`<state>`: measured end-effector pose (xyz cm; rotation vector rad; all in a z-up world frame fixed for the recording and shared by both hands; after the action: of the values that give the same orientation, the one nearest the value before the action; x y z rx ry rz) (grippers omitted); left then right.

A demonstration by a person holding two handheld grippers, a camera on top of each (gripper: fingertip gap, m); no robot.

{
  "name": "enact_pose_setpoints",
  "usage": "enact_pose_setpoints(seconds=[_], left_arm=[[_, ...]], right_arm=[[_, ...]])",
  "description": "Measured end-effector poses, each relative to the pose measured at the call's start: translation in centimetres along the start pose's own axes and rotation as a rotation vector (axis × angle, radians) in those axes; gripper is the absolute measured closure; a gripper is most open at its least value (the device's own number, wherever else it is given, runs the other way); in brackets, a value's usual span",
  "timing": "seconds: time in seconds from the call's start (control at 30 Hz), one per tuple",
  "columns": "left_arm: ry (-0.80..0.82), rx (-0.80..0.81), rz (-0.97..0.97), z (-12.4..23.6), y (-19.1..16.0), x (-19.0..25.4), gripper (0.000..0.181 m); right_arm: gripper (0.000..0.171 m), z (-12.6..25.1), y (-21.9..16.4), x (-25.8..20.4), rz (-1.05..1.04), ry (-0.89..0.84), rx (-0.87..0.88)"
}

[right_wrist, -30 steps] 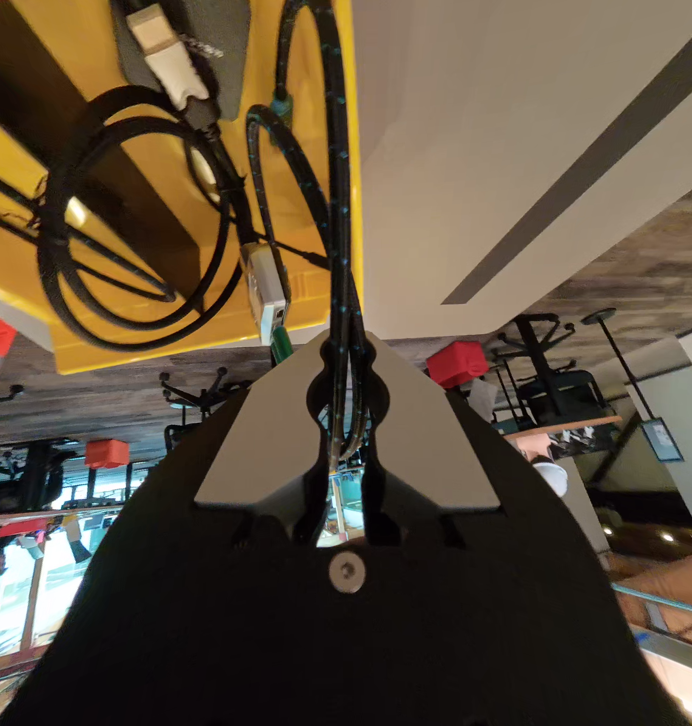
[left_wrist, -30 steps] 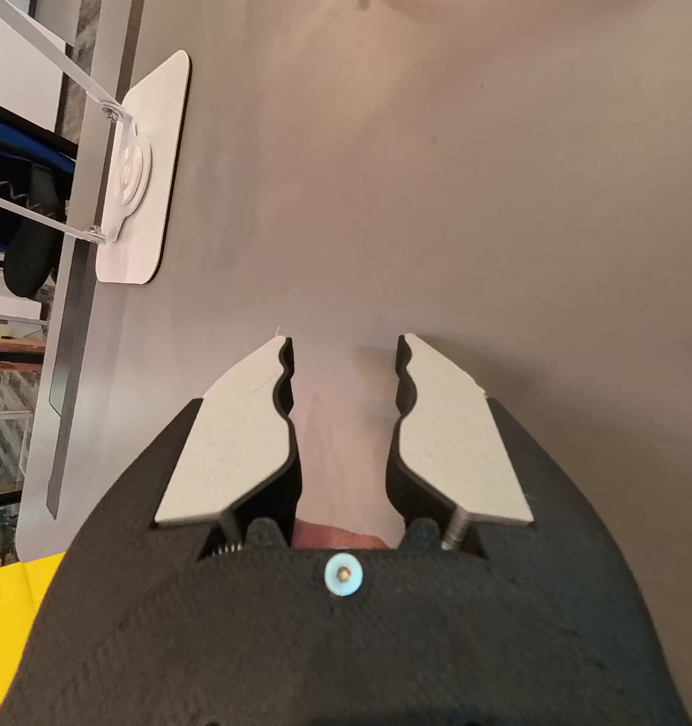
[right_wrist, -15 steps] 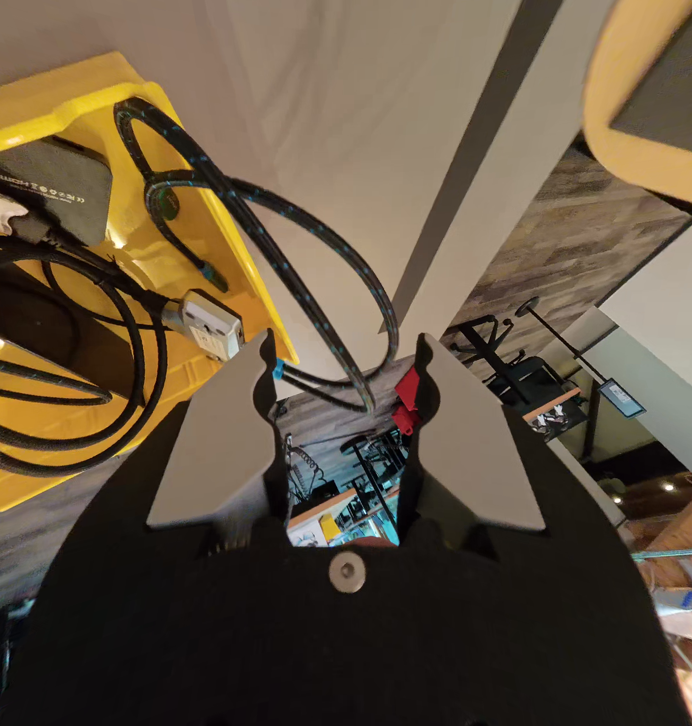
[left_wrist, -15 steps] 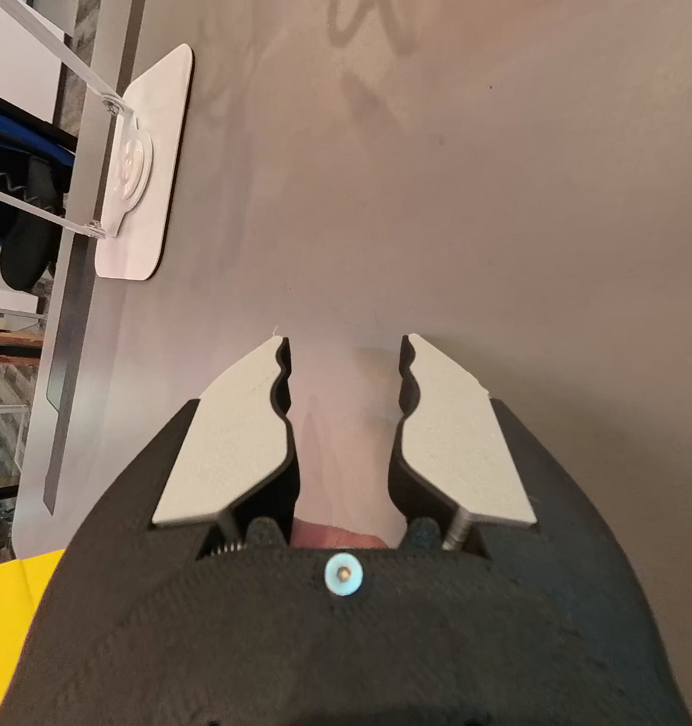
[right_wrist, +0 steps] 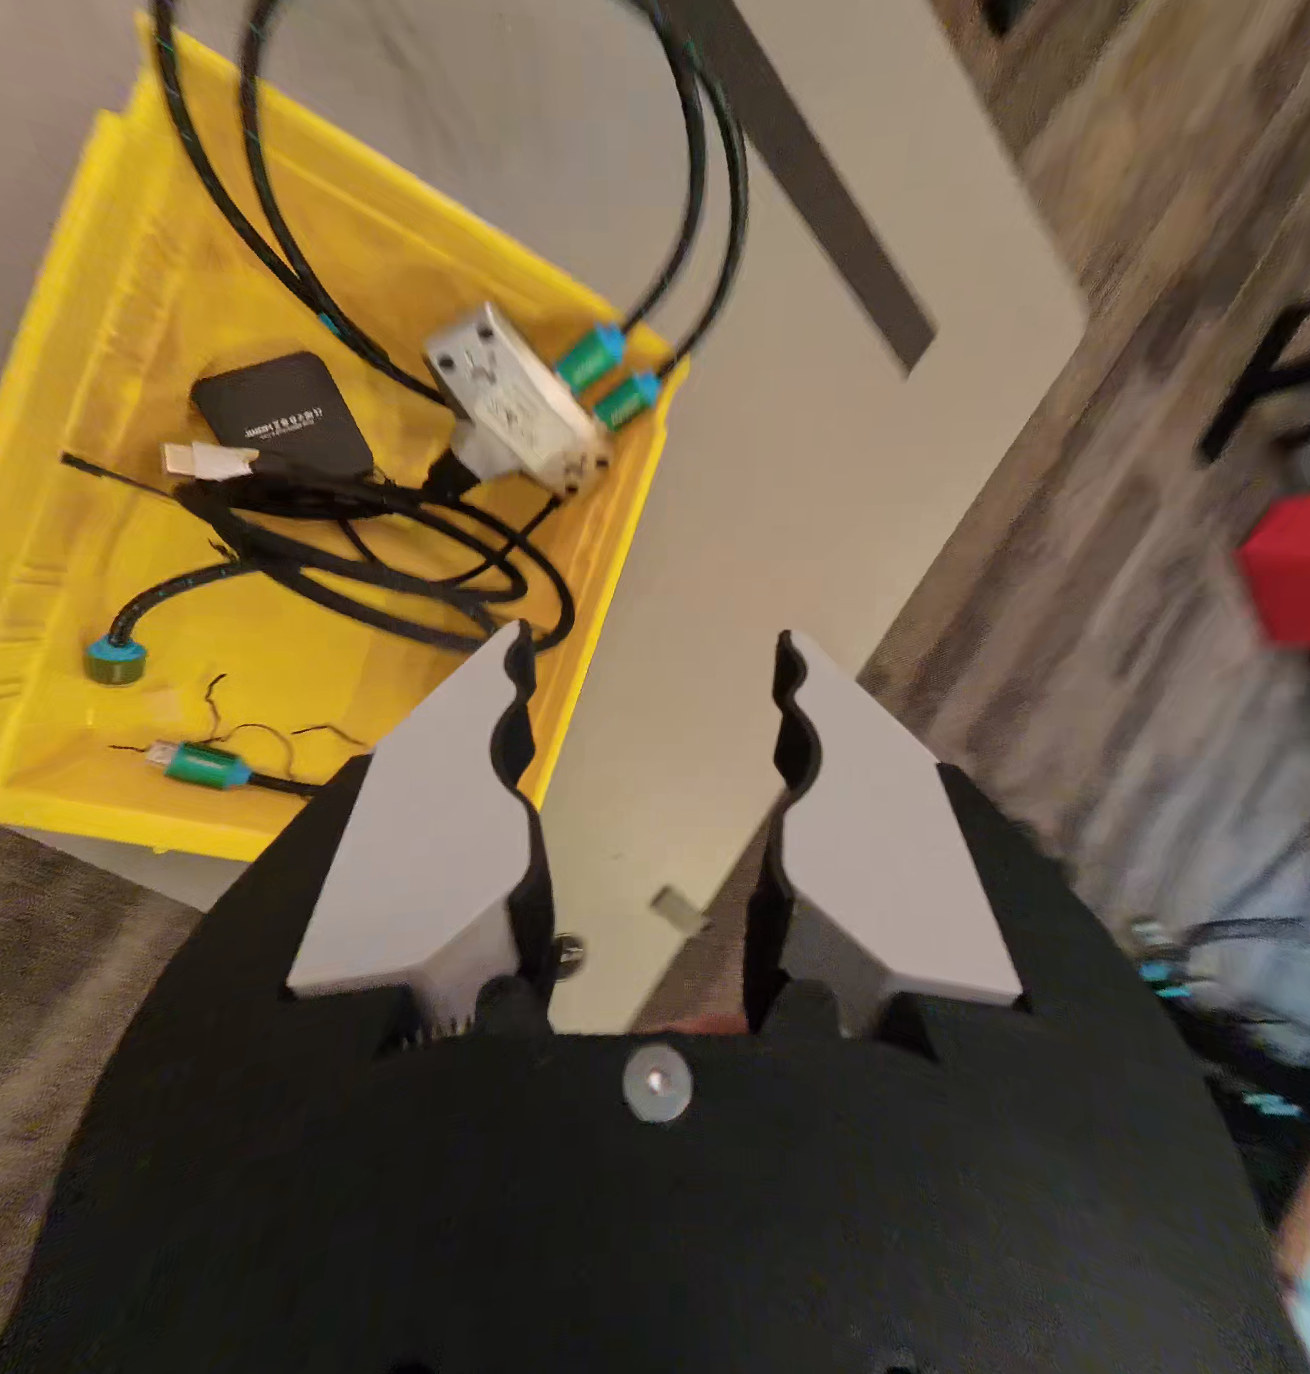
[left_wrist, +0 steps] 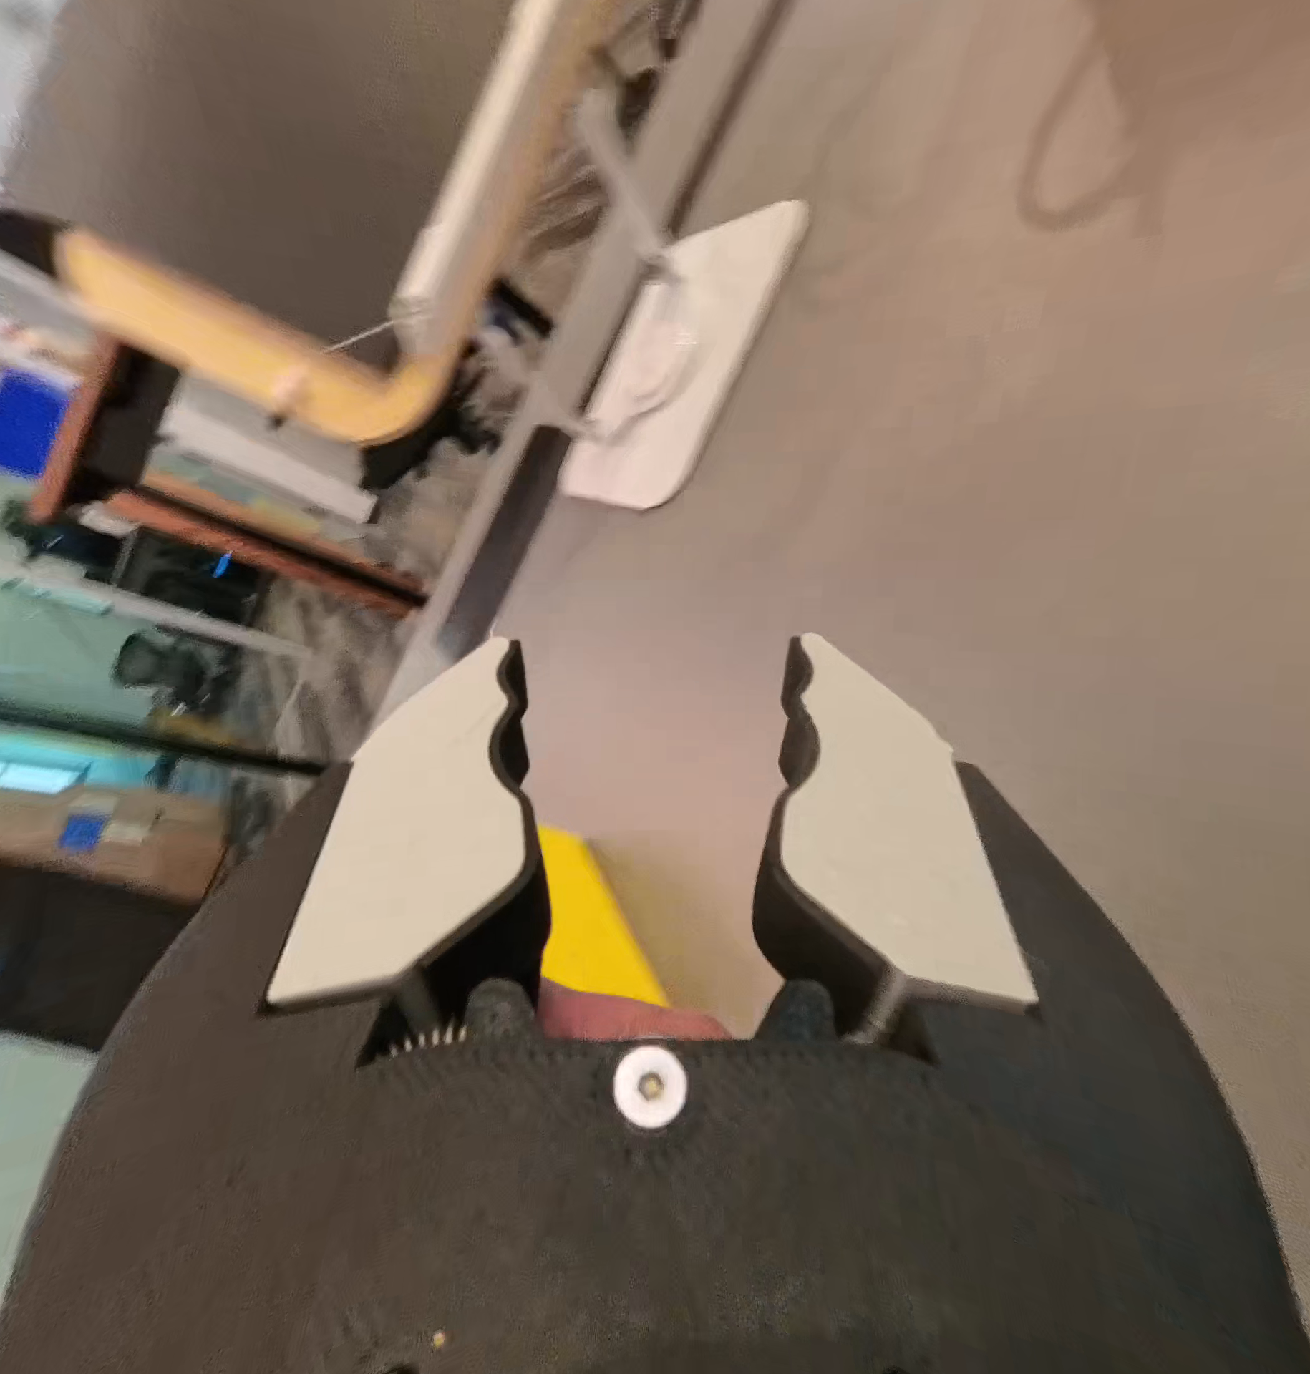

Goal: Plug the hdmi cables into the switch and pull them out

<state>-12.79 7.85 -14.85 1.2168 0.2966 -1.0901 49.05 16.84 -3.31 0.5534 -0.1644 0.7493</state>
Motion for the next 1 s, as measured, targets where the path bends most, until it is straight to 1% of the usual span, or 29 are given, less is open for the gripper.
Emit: enact_pose_setpoints(seconds=[0.07,0.13,0.23,0.33,0.37,0.4,0.43,0.5,0.57,0.6,0.7,0.73,0.8,0.87,0.9,0.93,0.97,1.0], left_arm=[[0.119,-0.033,0.083,2.4,-1.4,-3.9,0.115],[0.224,-0.121,0.155,5.0,-3.9,-7.5,0.108],[0.344,-0.268,0.251,8.8,-8.7,-11.1,0.103],[0.353,-0.416,0.403,11.6,-14.4,-13.0,0.102],[0.349,-0.471,0.454,12.3,-16.3,-13.3,0.097],[0.353,-0.520,0.495,13.1,-17.9,-13.5,0.093],[0.369,-0.551,0.524,13.8,-19.3,-13.7,0.093],[0.374,-0.591,0.576,15.0,-21.7,-13.7,0.092],[0.346,-0.633,0.637,15.5,-23.9,-13.4,0.089],[0.338,-0.638,0.657,15.5,-24.8,-13.2,0.089],[0.248,-0.620,0.736,14.8,-26.8,-12.4,0.104],[0.223,-0.609,0.748,14.4,-27.2,-12.2,0.110],[0.159,-0.568,0.766,13.6,-27.9,-11.6,0.124],[0.112,-0.602,0.741,12.6,-28.8,-11.1,0.136],[0.087,-0.615,0.716,12.0,-29.3,-10.7,0.148],[0.094,-0.595,0.708,11.6,-29.4,-10.6,0.162],[0.094,-0.550,0.733,11.4,-29.3,-10.6,0.167],[0.057,-0.520,0.767,11.3,-29.2,-10.6,0.172]], right_arm=[[0.108,-1.6,-4.6,0.0,-0.127,0.086,0.022],[0.107,-3.4,-8.3,-0.6,-0.204,0.166,0.025],[0.099,-5.9,-12.0,-1.5,-0.287,0.255,0.004],[0.097,-7.8,-13.3,-2.1,-0.356,0.347,0.045],[0.100,-8.3,-13.5,-2.4,-0.371,0.375,0.039],[0.113,-8.9,-13.8,-2.6,-0.375,0.381,-0.001],[0.112,-9.5,-14.0,-2.8,-0.362,0.379,-0.038],[0.108,-10.5,-13.6,-3.6,-0.335,0.418,-0.024],[0.121,-11.4,-13.1,-3.9,-0.348,0.459,0.001],[0.124,-11.9,-12.9,-4.1,-0.346,0.474,0.001],[0.145,-13.1,-12.2,-4.7,-0.308,0.453,-0.031],[0.150,-13.2,-12.0,-5.1,-0.295,0.452,-0.039],[0.150,-13.3,-11.4,-5.7,-0.286,0.450,-0.044],[0.149,-13.3,-10.6,-6.7,-0.280,0.445,-0.043],[0.148,-13.3,-10.2,-7.3,-0.280,0.441,-0.044],[0.148,-13.3,-9.7,-7.9,-0.276,0.432,-0.047],[0.147,-13.3,-9.1,-8.7,-0.266,0.424,-0.050],[0.146,-13.2,-8.5,-9.6,-0.258,0.418,-0.051]])
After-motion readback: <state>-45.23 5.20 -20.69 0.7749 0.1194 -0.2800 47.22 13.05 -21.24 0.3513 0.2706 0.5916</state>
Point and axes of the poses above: each gripper's, where its closed fingertips meet, z back along the fingers, y out of its top, x = y × z across the jaws, the point moved 10 cm from there along z, back along the fingers, and after that the axes turned 1 degree about y, right-handed, at the moved point
